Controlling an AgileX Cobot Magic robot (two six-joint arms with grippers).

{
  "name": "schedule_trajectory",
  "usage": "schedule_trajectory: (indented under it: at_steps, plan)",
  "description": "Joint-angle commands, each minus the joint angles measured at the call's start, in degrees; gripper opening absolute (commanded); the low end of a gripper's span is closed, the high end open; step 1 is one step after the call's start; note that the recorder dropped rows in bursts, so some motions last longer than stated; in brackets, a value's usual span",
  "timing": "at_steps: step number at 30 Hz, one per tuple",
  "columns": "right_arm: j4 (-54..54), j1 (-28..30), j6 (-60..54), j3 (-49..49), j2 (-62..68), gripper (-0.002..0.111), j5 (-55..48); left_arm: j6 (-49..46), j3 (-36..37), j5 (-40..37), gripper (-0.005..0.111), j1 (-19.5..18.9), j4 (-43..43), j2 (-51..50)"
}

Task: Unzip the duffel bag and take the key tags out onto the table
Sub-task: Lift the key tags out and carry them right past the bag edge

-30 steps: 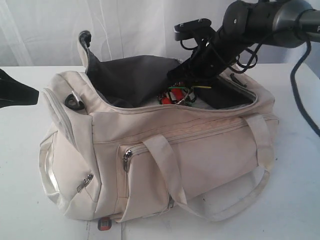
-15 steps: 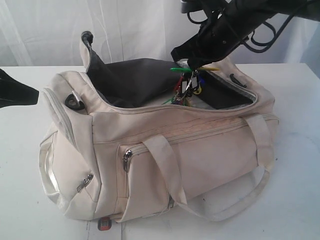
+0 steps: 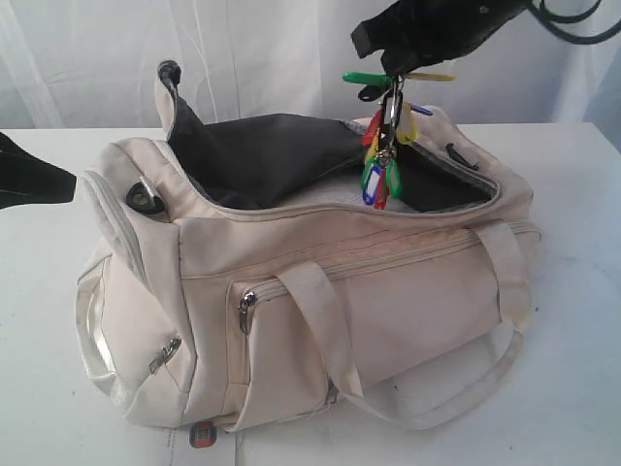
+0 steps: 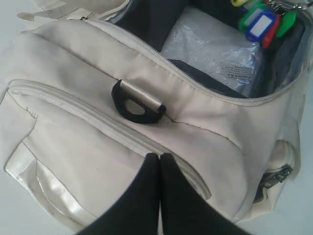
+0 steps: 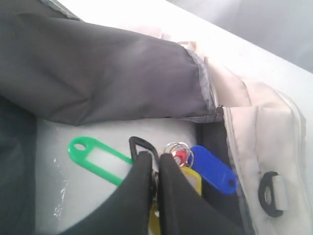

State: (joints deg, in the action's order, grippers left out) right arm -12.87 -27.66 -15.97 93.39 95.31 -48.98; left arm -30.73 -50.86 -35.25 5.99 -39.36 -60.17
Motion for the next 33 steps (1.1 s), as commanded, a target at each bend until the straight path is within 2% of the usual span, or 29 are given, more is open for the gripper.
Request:
schedule_trajectory:
  at_steps: [1,9,20,26,33]
  plan:
    - [0.57,0.26,-0.29,-1.97,-5.10,0.000,-1.11,-0.01,0.24,-0.66,0.000,-0.07,-1.28,0.59]
    - [2.67,0.26,1.03,-7.55,-10.45,0.000,1.34,-0.01,0.24,-0.78,0.000,-0.07,-1.61,0.59]
    - [6.80,0.26,3.88,-8.86,-16.50,0.000,1.47,-0.05,0.24,-1.28,0.000,-0.07,-1.74,0.59]
    - [14.44,0.26,10.58,-8.86,-19.44,0.000,-4.73,-0.05,0.24,-1.38,0.000,-0.07,-1.73,0.59]
    - [18.35,0.26,14.03,-11.50,-22.66,0.000,-8.86,-0.05,0.24,-1.38,0.000,-0.07,-1.73,0.59]
